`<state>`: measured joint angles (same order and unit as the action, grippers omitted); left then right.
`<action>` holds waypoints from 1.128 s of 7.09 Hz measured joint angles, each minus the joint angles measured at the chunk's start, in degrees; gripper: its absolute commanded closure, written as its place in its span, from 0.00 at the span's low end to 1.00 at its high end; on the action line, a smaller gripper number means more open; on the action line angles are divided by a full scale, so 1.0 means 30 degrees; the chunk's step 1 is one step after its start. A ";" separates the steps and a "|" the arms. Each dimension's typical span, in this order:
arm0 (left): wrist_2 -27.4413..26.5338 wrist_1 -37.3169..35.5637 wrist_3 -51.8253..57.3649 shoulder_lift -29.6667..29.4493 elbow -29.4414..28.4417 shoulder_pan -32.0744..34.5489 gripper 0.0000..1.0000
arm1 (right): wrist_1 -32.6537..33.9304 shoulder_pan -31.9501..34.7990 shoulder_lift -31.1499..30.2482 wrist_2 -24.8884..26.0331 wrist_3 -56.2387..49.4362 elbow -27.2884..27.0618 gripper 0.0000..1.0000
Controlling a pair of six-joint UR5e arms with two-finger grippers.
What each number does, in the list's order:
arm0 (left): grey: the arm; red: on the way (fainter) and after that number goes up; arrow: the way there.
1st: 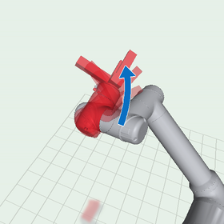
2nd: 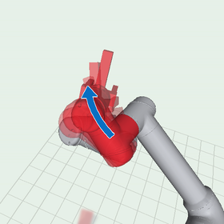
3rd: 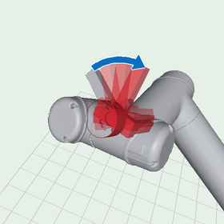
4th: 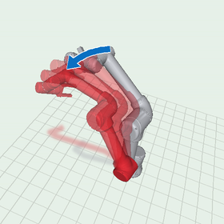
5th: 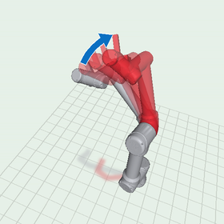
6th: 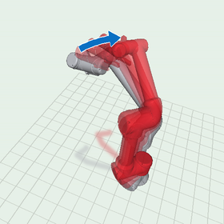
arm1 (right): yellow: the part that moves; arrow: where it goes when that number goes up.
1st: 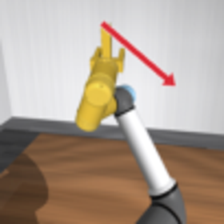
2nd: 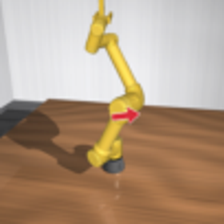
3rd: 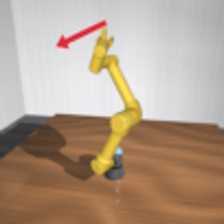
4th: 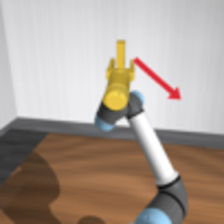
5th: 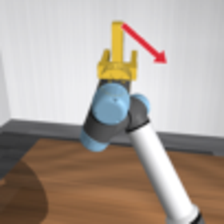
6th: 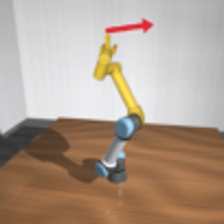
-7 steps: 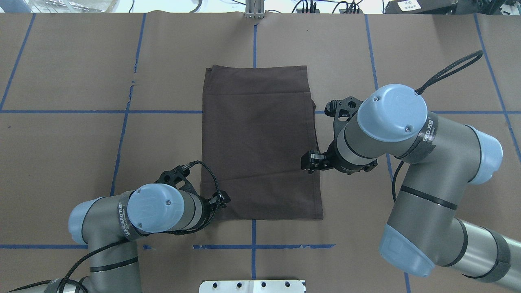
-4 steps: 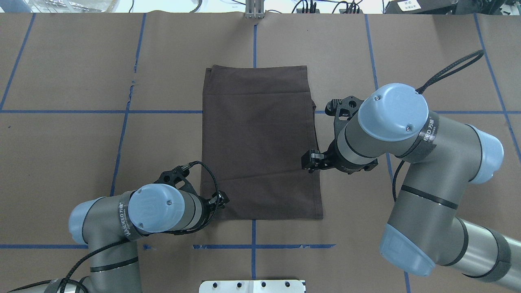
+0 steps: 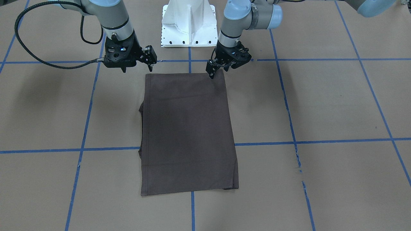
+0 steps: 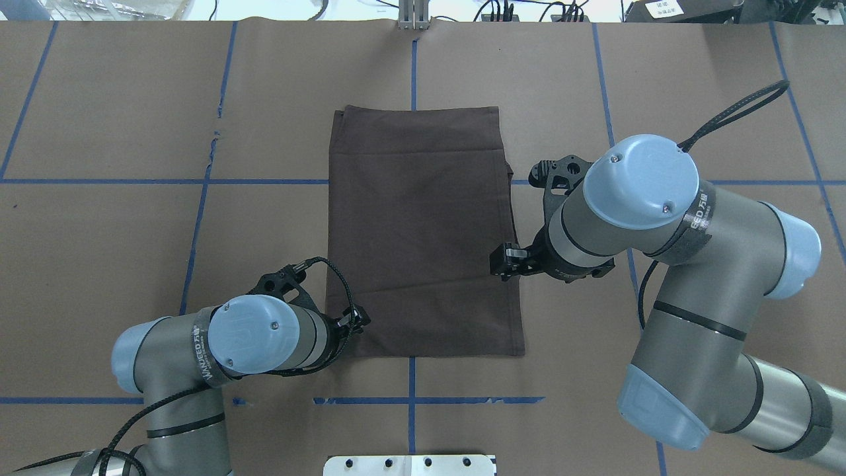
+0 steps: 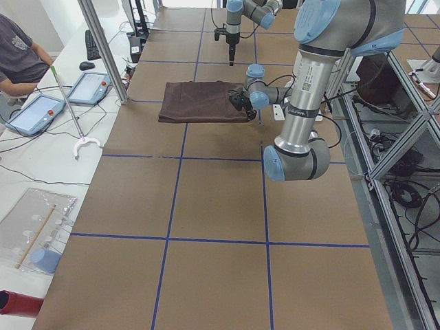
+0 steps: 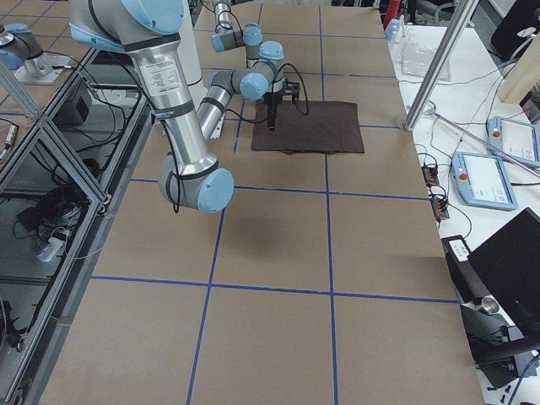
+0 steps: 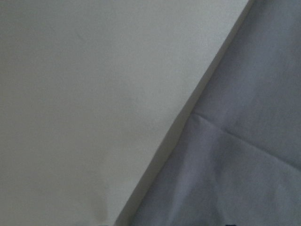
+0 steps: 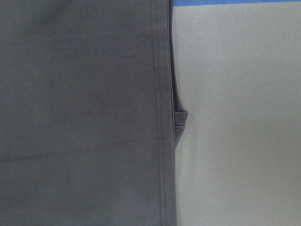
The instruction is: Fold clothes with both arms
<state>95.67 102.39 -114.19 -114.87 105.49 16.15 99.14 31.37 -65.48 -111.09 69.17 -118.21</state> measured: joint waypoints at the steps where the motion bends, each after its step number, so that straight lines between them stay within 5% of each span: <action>1: -0.0009 0.0001 0.0004 -0.0001 -0.0044 0.0001 0.29 | 0.0001 0.0001 -0.0015 0.0000 0.0000 -0.0003 0.00; 5: -0.0013 0.0001 -0.0022 -0.0001 -0.0103 0.0035 0.88 | 0.0000 0.0001 -0.0001 0.0000 0.0000 -0.0002 0.00; 6: -0.0014 0.0001 -0.0017 -0.0001 -0.0097 0.0036 0.97 | 0.0000 0.0000 -0.0001 0.0000 -0.0001 -0.0001 0.00; 8: -0.0014 0.0001 0.0009 0.0056 -0.0084 0.0032 1.00 | 0.0000 0.0001 -0.0017 0.0000 0.0000 -0.0002 0.00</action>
<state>95.62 102.39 -114.16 -114.70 105.23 16.25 99.14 31.38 -65.53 -111.09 69.17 -118.21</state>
